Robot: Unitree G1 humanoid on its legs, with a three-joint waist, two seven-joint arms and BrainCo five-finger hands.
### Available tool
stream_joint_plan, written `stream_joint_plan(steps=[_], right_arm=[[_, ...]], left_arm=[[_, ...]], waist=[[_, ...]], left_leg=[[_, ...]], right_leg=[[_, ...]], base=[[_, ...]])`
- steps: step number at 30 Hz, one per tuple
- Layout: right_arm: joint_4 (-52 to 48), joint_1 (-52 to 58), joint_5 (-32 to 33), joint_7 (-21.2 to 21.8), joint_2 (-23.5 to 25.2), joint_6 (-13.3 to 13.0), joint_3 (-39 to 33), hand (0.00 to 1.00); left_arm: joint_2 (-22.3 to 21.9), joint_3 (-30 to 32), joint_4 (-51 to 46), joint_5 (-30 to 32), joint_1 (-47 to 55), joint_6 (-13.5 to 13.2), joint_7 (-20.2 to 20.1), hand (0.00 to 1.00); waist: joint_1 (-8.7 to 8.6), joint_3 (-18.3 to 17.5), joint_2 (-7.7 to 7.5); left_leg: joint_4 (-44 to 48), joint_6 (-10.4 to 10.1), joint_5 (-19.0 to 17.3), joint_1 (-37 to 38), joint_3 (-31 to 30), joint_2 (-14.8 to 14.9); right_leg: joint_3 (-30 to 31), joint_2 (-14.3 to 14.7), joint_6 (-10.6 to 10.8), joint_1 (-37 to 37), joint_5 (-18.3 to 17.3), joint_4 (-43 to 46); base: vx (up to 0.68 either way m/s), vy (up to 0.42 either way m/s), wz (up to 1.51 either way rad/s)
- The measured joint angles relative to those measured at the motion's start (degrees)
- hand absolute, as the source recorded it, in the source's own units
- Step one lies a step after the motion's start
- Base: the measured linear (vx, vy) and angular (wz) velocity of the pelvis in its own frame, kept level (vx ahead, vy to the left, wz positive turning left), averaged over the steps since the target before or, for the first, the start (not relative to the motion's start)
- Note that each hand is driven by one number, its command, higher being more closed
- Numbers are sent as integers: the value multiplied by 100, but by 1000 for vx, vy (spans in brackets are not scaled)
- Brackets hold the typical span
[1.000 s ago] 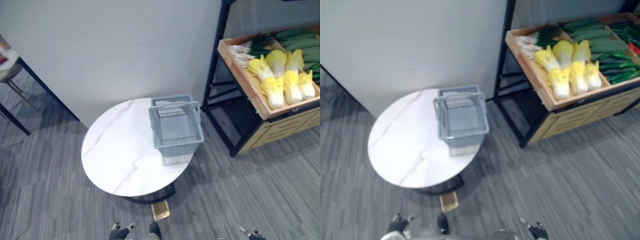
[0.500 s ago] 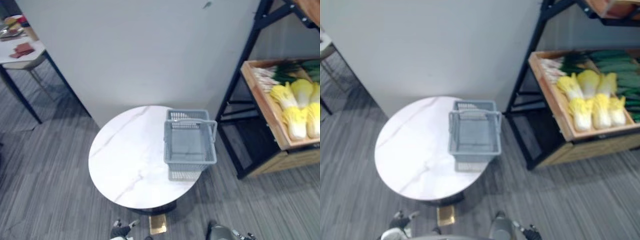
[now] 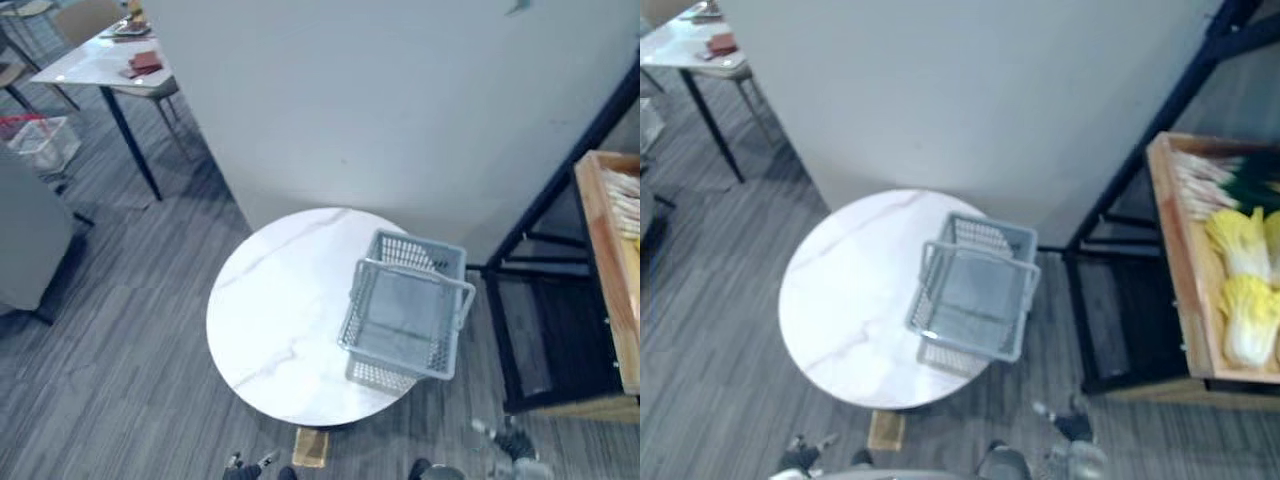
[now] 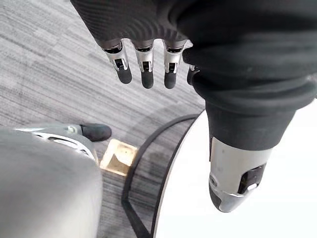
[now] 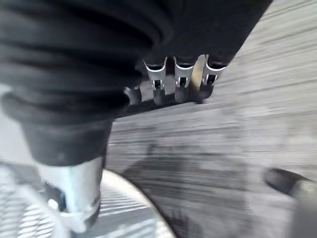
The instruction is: Pick vegetable in the basket
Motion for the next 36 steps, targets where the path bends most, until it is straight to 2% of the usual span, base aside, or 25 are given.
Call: stream_joint_plan(steps=[3, 5, 9, 11, 13, 15, 16, 17, 19, 20, 24, 29, 36], right_arm=[[-1399, -38, -781, -46, -247, -47, 50, 0], [-2334, -340, -1653, -288, -603, -72, 9, 0], [-3065, -1141, -2673, -653, -1096, -7, -5, 0], [-3527, -1546, -2924, -768, -1325, 40, 139, 0], [-3583, -1948, -3092, -864, -1385, 51, 435, 0], [-3364, -2425, -3130, -874, -1398, 33, 1096, 0], [-3238, -2553, -3166, -858, -1398, 25, 1266, 0], [-2802, -2888, -3226, -834, -1401, 3, 1637, 0], [-2137, -3330, -3218, -739, -1411, -10, 1924, 0], [-1482, -3732, -3215, -630, -1447, 14, 2135, 0], [239, -5015, -3209, -450, -1553, 79, 2521, 0], [1343, -5889, -3209, -374, -1549, 211, 2636, 0], [2030, -6411, -3202, -398, -1491, 308, 2460, 0]], left_arm=[[3, -32, -86, 25, 26, 12, 33, 0], [9, -36, -179, 189, 59, 18, 66, 0], [103, -22, -283, 411, 115, 14, 82, 0], [82, -20, -273, 448, 121, 23, 79, 0], [87, 3, -250, 463, 156, 29, 78, 0], [67, 75, -174, 655, 195, 75, 78, 0], [67, 77, -175, 662, 208, 101, 78, 0], [67, 85, -176, 662, 212, 130, 78, 0], [68, 87, -184, 659, 205, 130, 78, 0], [66, 86, -185, 656, 206, 131, 78, 0], [65, 76, -192, 602, 106, 130, 92, 0], [58, 3, -346, 445, 20, 68, 200, 0], [18, -105, -351, 328, -36, -54, 216, 0]], waist=[[9, -39, 52], [8, -53, 58], [54, -90, -24], [78, -69, 86], [193, -57, 56], [359, -56, 0], [386, -55, 0], [471, -48, 14], [485, -27, 36], [510, 19, 47], [797, 289, 35], [837, 559, 31], [839, 823, 82]], left_leg=[[-125, 36, 42, 31, 226, 34], [-242, 36, 41, 43, 391, 15], [-250, 7, -28, -164, 436, -45], [-253, 40, -263, -273, 454, 25], [-252, 35, -353, -345, 516, 45], [-253, 60, -333, -361, 506, -31], [-254, 67, -328, -366, 495, -48], [-283, 94, -309, -426, 405, -95], [-286, 128, -282, -545, 334, -134], [-287, 162, -252, -623, 238, -163], [-281, 203, -160, -834, 197, -203], [-255, 228, -114, -977, 55, -239], [-259, 222, -108, -1032, -19, -279]], right_leg=[[53, 96, -4, -3, 144, -188], [110, 140, 19, -30, 312, -380], [252, 128, 79, -155, 523, -624], [250, 219, 100, -293, 571, -670], [283, 245, 100, -380, 686, -706], [287, 188, 127, -344, 793, -814], [281, 176, 149, -326, 816, -850], [245, 143, 164, -324, 870, -916], [183, 117, 182, -348, 894, -952], [170, 110, 194, -352, 913, -985], [171, 108, 134, -499, 1088, -1128], [69, 93, 110, -533, 1150, -1182], [23, 68, 113, -538, 1155, -1228]], base=[[12, -7, -14], [-48, 30, -17], [-98, 38, -8], [-115, 32, -2], [-130, 55, -6], [-98, 46, 4], [-85, 44, 13], [-66, 28, 21], [-65, 28, 30], [-40, 25, 27], [-7, 5, 4], [57, -1, 11], [41, 3, 4]])
